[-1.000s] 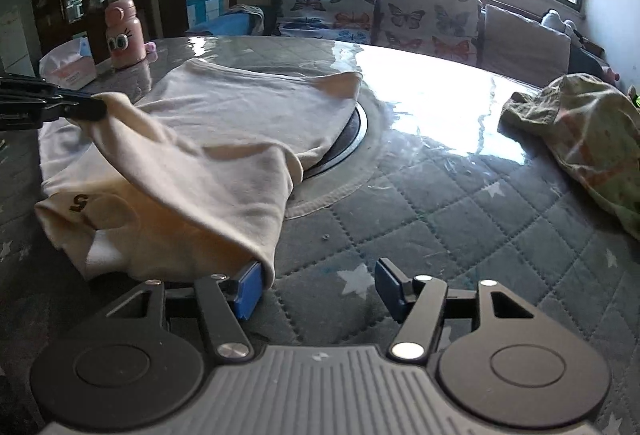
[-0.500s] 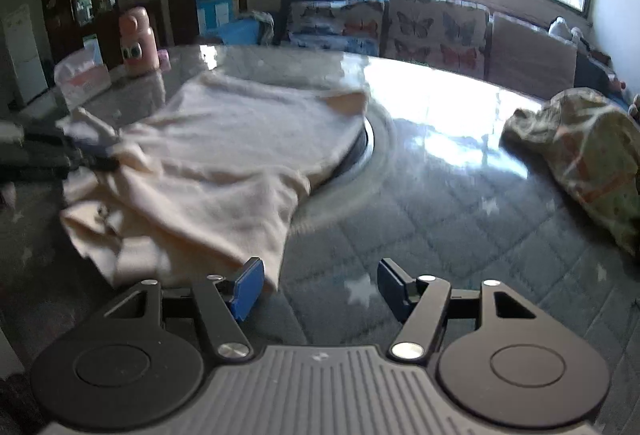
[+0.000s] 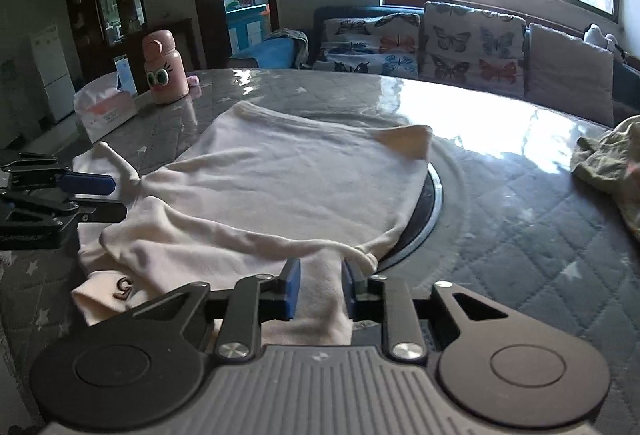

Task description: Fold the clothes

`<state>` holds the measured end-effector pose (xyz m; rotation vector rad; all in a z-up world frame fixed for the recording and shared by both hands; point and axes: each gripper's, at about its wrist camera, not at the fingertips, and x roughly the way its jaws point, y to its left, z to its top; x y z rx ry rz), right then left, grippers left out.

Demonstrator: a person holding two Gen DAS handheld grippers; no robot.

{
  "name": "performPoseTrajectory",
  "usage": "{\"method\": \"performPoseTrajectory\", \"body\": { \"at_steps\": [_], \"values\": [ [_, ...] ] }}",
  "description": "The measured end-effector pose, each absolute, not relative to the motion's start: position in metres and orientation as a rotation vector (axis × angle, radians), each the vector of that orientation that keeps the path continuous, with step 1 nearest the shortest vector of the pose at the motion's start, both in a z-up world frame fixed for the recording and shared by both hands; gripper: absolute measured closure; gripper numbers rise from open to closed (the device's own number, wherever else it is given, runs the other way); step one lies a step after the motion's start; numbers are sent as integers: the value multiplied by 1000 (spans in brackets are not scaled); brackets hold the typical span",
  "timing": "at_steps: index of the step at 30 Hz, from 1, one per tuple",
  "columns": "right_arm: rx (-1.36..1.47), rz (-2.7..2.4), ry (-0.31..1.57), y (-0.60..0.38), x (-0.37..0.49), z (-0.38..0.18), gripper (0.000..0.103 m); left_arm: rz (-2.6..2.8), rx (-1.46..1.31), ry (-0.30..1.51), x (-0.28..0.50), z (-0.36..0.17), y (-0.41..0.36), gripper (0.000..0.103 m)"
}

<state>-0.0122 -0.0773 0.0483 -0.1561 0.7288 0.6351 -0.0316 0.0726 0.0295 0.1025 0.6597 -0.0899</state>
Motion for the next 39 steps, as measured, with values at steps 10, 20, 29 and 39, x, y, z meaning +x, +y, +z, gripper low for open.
{"method": "performPoseTrajectory", "body": {
  "at_steps": [10, 20, 29, 39],
  "values": [
    [-180, 625, 733, -74, -8, 46, 84, -88, 108, 720, -18, 10, 74, 75],
    [-206, 635, 734, -60, -6, 44, 82, -83, 107, 709, -10, 12, 79, 75],
    [-270, 797, 735, -17, -33, 47, 75, -83, 93, 718, -23, 7, 88, 73],
    [-327, 852, 715, 16, -50, 45, 70, 2, 48, 652, -40, 23, 115, 27]
  ]
}}
